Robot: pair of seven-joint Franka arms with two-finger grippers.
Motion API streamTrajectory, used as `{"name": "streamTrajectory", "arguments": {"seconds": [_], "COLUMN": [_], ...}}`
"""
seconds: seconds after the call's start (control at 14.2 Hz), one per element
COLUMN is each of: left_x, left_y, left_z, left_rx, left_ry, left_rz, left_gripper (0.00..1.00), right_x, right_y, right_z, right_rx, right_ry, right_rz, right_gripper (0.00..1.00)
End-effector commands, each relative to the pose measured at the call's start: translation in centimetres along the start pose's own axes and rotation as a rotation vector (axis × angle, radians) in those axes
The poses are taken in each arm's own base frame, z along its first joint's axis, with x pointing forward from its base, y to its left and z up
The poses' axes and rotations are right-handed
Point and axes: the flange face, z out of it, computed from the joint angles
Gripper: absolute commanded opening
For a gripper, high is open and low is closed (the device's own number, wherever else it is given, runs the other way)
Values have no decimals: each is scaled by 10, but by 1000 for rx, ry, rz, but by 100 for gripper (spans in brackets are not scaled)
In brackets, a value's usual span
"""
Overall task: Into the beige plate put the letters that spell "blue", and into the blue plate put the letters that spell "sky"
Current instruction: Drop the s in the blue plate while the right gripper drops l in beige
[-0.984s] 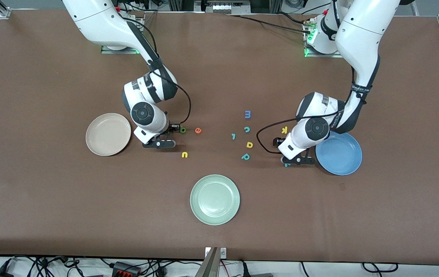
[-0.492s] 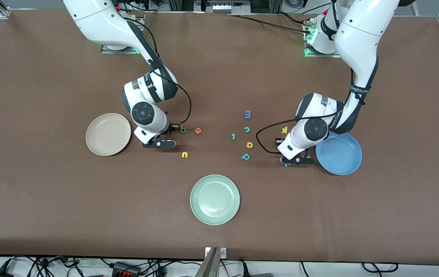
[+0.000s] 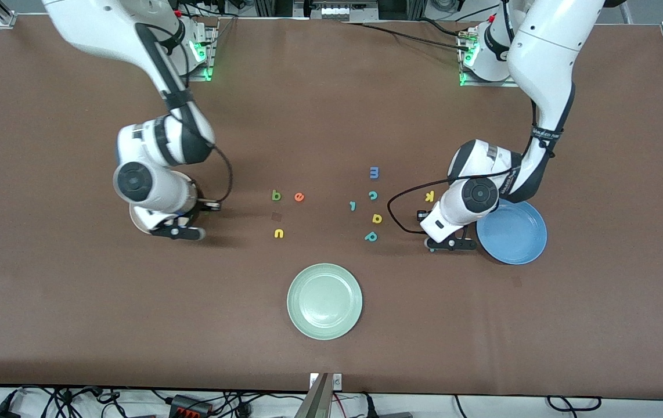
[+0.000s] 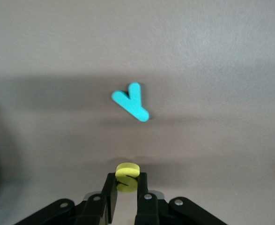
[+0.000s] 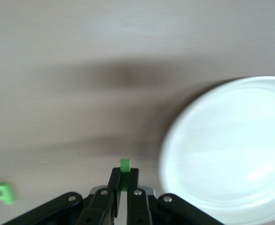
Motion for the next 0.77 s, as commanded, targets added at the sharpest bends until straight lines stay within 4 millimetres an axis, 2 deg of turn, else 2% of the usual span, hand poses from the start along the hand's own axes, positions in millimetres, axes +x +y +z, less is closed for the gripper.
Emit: {"name": "streamTrajectory", "arguments": {"seconds": [0.0, 0.07, 0.21, 0.42, 0.49, 0.56, 0.63, 0.7], "left_x": [9, 15, 21, 33, 34, 36, 34, 30], "left_y": [-23, -43, -75, -148, -159, -166, -169, -169], "left_z": [-60, -74, -82, -74, -65, -52, -41, -28], "left_rx": [60, 107, 168, 143, 136, 130, 124, 119], "left_ry": [-31, -56, -84, -112, -123, -127, -122, -106], "left_rz": [-7, -9, 24, 67, 78, 78, 75, 80], "left_gripper": [1, 1, 1, 3, 3, 3, 4, 4], "right_x": [1, 1, -3, 0, 0, 0, 2, 4], "right_y": [55, 71, 84, 108, 118, 127, 128, 125], "right_z": [2, 7, 24, 46, 55, 59, 56, 44], "right_rx": [14, 18, 14, 19, 22, 26, 29, 31], "right_ry": [-71, -88, -107, -109, -103, -101, -97, -82], "right_rz": [-45, -46, -60, -88, -93, -97, -98, -100], "right_gripper": [0, 0, 0, 0, 2, 13, 61, 100]}}
